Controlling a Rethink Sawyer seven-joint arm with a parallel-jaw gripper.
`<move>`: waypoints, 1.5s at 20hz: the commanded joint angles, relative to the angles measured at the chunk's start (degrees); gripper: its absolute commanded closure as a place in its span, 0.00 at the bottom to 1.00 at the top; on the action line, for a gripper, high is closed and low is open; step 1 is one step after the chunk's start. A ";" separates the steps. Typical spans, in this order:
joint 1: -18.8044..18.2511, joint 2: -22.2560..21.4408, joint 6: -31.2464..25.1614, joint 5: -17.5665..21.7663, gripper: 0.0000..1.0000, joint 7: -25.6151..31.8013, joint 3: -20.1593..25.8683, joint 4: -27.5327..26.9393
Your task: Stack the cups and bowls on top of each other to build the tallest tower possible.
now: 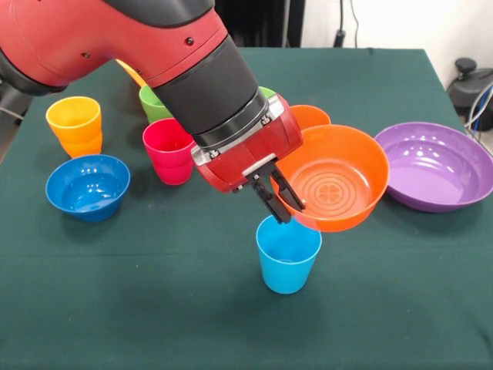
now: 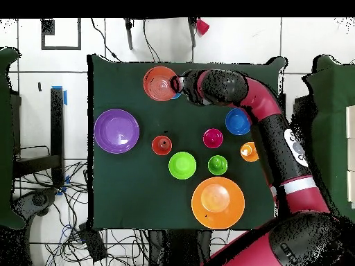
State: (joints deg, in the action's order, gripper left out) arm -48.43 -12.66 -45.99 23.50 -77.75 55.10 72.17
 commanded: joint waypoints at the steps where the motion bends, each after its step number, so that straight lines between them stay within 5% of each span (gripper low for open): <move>1: 0.62 -1.08 0.33 4.91 1.00 13.08 -1.36 1.63; 30: 5.15 -7.92 8.48 12.97 1.00 1.89 -6.43 4.06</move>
State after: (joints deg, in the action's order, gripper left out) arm -45.85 -19.79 -40.29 31.70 -77.75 53.40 73.28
